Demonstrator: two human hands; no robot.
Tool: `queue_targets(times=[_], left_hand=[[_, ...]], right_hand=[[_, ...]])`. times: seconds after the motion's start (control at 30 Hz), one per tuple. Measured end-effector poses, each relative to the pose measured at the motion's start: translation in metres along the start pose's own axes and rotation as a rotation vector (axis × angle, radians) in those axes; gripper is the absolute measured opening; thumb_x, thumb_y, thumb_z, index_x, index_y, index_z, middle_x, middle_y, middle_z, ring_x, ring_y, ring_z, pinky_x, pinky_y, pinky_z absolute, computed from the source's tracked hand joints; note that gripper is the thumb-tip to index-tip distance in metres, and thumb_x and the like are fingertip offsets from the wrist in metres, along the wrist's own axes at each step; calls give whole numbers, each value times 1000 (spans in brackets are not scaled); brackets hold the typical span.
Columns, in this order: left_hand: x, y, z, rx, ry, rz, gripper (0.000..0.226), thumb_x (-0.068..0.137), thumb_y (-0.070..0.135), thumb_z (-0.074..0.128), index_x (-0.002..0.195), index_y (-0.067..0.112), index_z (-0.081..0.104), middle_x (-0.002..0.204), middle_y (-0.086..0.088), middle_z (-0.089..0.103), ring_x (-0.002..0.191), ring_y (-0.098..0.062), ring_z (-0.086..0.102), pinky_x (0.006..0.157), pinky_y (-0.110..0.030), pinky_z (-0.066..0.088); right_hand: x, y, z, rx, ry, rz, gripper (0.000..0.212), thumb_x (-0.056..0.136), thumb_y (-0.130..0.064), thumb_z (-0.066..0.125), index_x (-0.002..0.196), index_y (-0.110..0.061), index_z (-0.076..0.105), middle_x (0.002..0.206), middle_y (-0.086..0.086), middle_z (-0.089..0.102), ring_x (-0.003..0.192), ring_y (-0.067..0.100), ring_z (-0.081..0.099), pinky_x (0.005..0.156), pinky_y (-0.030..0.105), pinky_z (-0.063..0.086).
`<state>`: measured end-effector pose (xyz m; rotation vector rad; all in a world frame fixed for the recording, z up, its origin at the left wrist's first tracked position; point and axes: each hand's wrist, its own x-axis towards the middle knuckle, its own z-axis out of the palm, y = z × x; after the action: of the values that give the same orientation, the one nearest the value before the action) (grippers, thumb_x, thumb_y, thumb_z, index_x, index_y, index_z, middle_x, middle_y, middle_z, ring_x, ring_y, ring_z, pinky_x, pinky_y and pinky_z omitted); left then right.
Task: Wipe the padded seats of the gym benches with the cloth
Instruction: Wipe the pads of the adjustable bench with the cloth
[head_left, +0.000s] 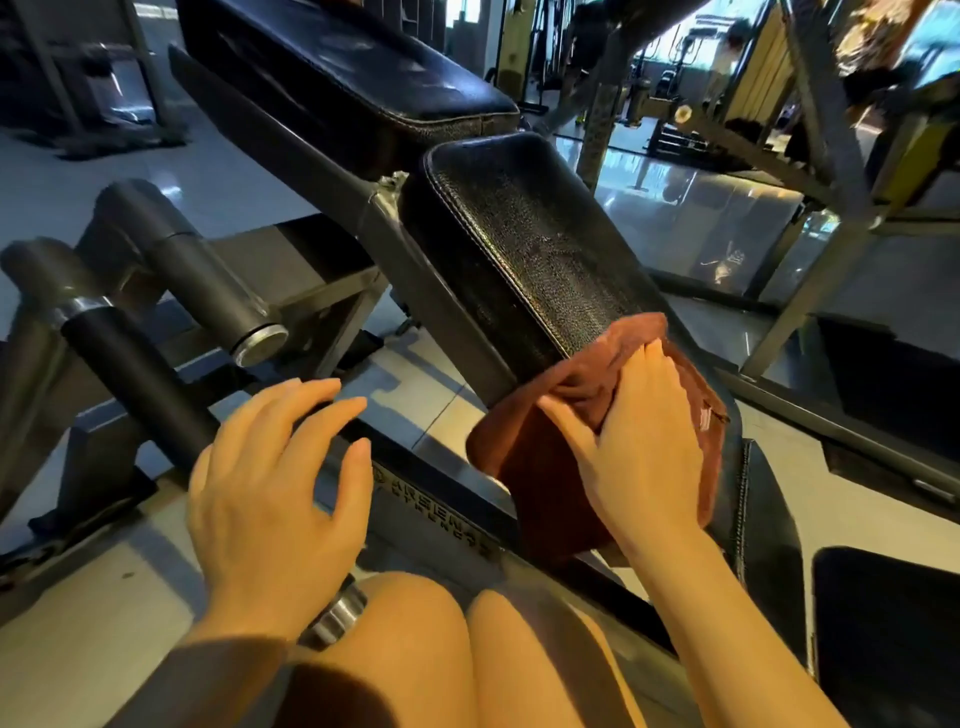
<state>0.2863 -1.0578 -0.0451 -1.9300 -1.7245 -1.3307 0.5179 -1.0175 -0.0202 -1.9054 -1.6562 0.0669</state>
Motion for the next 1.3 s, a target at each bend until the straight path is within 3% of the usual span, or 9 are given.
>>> queue_targets(times=[0.07, 0.23, 0.4, 0.53, 0.63, 0.77, 0.9, 1.0, 1.3], left_hand=[[-1, -2, 1, 17, -13, -7, 36, 88, 33, 48, 114, 16, 67, 120, -5, 64, 121, -25, 48, 97, -47, 34], [1, -7, 2, 36, 53, 29, 36, 88, 35, 48, 112, 17, 70, 117, -3, 67, 121, -21, 50, 105, -43, 28], [1, -10, -1, 27, 34, 20, 36, 89, 35, 48, 116, 18, 66, 120, -1, 64, 123, -22, 48, 108, -43, 26], [2, -11, -4, 24, 26, 8, 37, 88, 35, 48, 115, 17, 67, 121, -2, 64, 125, -22, 47, 109, -42, 25], [1, -13, -5, 21, 2, 50, 36, 87, 36, 48, 116, 21, 64, 125, -2, 61, 126, -23, 46, 109, -44, 24], [16, -18, -12, 7, 42, 88, 33, 86, 34, 50, 114, 20, 63, 128, -4, 58, 128, -25, 45, 111, -45, 21], [35, -12, -9, 13, 43, 63, 35, 88, 35, 49, 112, 16, 67, 126, -5, 60, 127, -24, 46, 107, -44, 25], [36, -10, -4, 16, 45, 102, 31, 87, 34, 50, 108, 19, 68, 120, -2, 64, 121, -22, 50, 102, -42, 29], [35, -14, -5, 45, -13, 73, 35, 86, 38, 48, 109, 19, 68, 119, 1, 64, 119, -18, 50, 101, -40, 29]], right_hand=[[24, -33, 8, -28, 109, -67, 122, 65, -95, 4, 146, -10, 36, 151, 13, 38, 138, 33, 35, 113, 51, 32], [83, -118, 5, -108, 160, -218, 99, 81, -75, 46, 147, -4, 29, 152, 19, 33, 139, 36, 32, 114, 47, 30], [82, -113, 2, -93, 136, -320, 90, 85, -65, 55, 147, -4, 31, 152, 16, 34, 140, 33, 32, 116, 45, 27], [37, -68, -7, -32, 5, -258, 85, 93, -60, 43, 155, -11, 11, 162, 10, 15, 148, 29, 15, 120, 39, 6], [3, -15, -9, -29, -8, -239, 93, 88, -73, 1, 149, -10, 33, 152, 12, 37, 139, 30, 37, 113, 47, 34], [3, 16, -9, 63, -55, -191, 82, 85, -71, 44, 144, -14, 41, 142, 5, 49, 131, 24, 48, 103, 50, 44], [27, -20, -6, -35, 35, -183, 97, 80, -81, 32, 154, -19, 20, 157, 10, 31, 144, 30, 28, 115, 54, 27], [55, -51, -4, -61, 39, -236, 96, 81, -80, 29, 155, -21, 14, 155, 8, 29, 142, 30, 27, 114, 54, 28], [102, -113, -5, 15, 74, -441, 90, 88, -61, 55, 156, -22, 12, 160, 3, 20, 147, 25, 18, 118, 54, 17]])
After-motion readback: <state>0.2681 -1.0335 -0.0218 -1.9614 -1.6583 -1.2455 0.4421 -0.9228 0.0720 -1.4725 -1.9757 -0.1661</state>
